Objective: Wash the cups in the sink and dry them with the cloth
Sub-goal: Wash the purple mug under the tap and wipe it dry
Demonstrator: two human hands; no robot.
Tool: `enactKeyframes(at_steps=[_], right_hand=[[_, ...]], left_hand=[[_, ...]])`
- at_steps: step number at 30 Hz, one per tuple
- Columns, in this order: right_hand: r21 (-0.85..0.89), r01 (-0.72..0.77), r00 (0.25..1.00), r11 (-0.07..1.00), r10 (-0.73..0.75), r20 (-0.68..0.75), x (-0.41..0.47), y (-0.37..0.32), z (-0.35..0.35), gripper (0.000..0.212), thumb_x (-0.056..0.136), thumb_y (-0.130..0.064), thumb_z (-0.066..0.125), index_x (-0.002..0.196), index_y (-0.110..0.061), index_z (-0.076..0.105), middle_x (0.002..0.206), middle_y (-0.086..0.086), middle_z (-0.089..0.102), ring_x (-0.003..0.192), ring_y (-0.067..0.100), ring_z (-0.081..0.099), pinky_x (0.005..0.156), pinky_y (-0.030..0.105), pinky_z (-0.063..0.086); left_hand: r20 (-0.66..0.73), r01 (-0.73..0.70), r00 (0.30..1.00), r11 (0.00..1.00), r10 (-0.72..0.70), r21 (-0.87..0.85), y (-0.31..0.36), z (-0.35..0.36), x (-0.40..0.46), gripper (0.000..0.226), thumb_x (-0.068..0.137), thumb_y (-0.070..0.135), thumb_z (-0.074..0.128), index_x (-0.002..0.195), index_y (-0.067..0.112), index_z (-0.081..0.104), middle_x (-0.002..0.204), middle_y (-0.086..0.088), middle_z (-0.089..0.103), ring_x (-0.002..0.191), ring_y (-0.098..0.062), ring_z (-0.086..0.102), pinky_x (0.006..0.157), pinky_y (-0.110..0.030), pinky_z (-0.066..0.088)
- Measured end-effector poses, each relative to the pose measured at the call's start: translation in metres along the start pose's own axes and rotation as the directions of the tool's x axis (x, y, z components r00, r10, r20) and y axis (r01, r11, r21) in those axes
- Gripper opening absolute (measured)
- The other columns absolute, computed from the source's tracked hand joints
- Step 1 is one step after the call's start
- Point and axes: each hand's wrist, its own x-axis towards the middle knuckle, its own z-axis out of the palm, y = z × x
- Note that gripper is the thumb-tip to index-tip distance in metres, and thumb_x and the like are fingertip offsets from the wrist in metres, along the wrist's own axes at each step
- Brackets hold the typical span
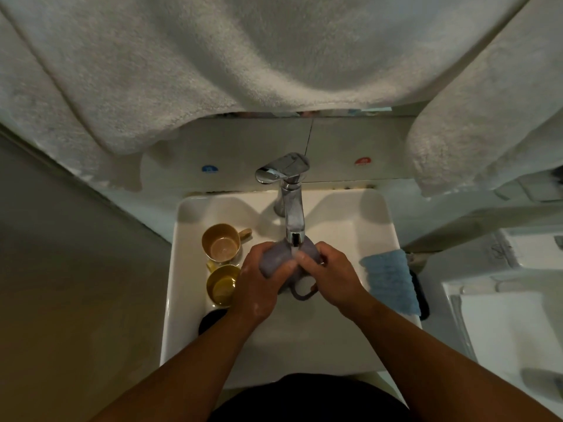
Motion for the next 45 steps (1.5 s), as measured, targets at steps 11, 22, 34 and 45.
enactKeyframes(at_steps=[11,22,34,45], right_hand=[[-0.203,0.174,0.975,0.964,-0.14,0.172,0.007,0.001,0.01,0.051,0.093,-0.058,0.034,0.075,-0.017,0.058,0.074,0.002,0.064,0.072,0.018,0.062,0.07,0.038,0.052],[0.299,-0.079,0.972,0.951,0.007,0.234,0.001,0.001,-0.008,0.037,0.089,-0.021,0.073,0.125,-0.024,0.062,0.116,-0.003,0.07,0.101,0.013,0.07,0.079,0.029,0.059],[-0.558,0.166,0.967,0.813,-0.024,0.252,0.018,-0.017,-0.006,0.02,0.096,-0.03,0.064,0.113,-0.02,0.067,0.105,0.001,0.07,0.089,0.021,0.069,0.08,0.029,0.056],[-0.5,0.197,0.935,0.844,-0.008,0.354,0.019,-0.016,-0.009,0.013,0.098,-0.029,0.059,0.109,-0.022,0.06,0.102,-0.002,0.066,0.092,0.018,0.064,0.079,0.027,0.053]], left_hand=[[0.444,0.322,0.85,0.947,-0.283,-0.013,-0.011,-0.037,0.006,0.087,0.067,0.036,0.092,0.141,0.028,0.047,0.126,-0.001,0.064,0.098,-0.017,0.069,0.071,-0.024,0.062],[0.208,-0.226,0.963,0.936,0.172,0.271,-0.007,-0.034,0.006,0.09,0.061,0.032,0.096,0.139,0.026,0.051,0.129,0.014,0.053,0.113,-0.001,0.051,0.09,-0.007,0.043],[0.171,0.005,0.984,0.964,-0.052,0.266,-0.002,-0.021,0.018,0.083,0.069,0.019,0.09,0.141,0.018,0.049,0.125,0.01,0.052,0.117,-0.006,0.051,0.097,-0.007,0.04],[0.394,-0.316,0.89,0.932,0.228,0.175,-0.02,-0.048,0.025,0.095,0.066,0.022,0.093,0.146,0.033,0.043,0.139,0.012,0.054,0.127,-0.004,0.051,0.104,-0.022,0.046]])
